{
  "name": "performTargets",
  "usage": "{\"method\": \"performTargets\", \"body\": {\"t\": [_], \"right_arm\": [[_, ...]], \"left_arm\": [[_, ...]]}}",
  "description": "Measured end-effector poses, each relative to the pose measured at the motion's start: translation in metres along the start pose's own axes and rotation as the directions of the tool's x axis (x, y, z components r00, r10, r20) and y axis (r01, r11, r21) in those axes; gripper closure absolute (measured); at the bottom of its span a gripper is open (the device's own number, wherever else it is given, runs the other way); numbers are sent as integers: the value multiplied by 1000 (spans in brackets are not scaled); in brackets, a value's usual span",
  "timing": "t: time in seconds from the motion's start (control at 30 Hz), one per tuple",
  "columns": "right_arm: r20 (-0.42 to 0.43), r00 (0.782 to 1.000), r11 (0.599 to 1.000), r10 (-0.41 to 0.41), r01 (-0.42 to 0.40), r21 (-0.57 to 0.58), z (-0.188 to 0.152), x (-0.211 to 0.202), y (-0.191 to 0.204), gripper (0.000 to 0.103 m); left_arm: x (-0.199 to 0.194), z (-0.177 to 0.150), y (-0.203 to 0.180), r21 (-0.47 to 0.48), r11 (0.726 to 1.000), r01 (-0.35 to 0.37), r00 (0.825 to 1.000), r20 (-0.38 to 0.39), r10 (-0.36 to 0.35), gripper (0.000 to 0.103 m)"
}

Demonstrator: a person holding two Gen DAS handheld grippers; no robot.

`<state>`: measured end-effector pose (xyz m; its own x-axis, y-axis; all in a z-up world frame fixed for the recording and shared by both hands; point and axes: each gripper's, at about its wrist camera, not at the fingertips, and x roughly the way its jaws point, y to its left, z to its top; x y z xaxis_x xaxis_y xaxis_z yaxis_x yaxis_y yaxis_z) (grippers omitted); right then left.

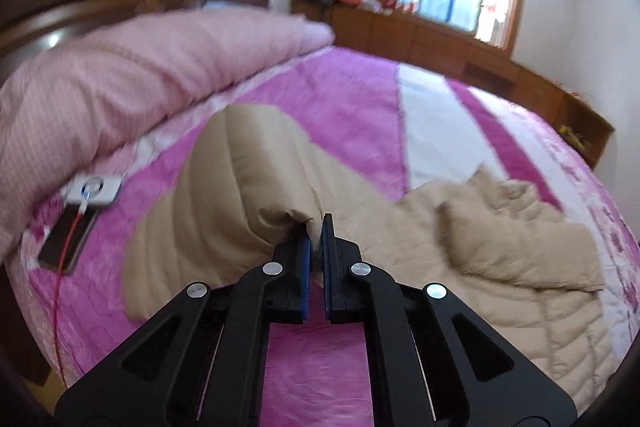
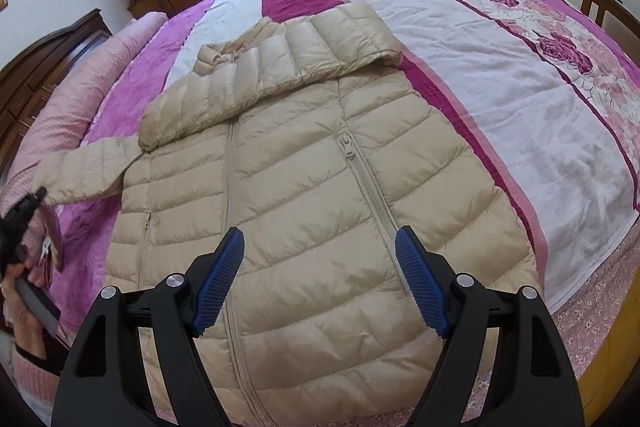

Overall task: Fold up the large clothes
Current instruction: 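Fold the side panel inward toward the zipper and release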

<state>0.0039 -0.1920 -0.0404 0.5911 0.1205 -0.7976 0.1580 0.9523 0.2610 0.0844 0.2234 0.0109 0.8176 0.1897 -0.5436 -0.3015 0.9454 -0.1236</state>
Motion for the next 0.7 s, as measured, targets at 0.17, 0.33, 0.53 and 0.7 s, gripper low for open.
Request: {"method": "performTargets", "body": {"t": [0.17, 0.33, 0.53, 0.7], "right_arm": [[18, 1000, 1000, 13, -13, 15, 2, -6, -4, 27], [37, 999, 999, 16, -17, 39, 4, -13, -15, 27], [38, 999, 997, 10, -13, 75, 5, -11, -31, 27], [44, 999, 996, 5, -9, 93, 7, -10, -40, 27]], "left_arm": [[-29, 14, -49, 71, 993, 92, 994, 55, -96, 99], [-38, 9, -109, 156, 975, 157, 986, 40, -165, 99], [-32, -15, -172, 247, 941, 229, 973, -23, -231, 99], [-9, -46, -212, 297, 916, 272, 962, -116, -248, 99]]}}
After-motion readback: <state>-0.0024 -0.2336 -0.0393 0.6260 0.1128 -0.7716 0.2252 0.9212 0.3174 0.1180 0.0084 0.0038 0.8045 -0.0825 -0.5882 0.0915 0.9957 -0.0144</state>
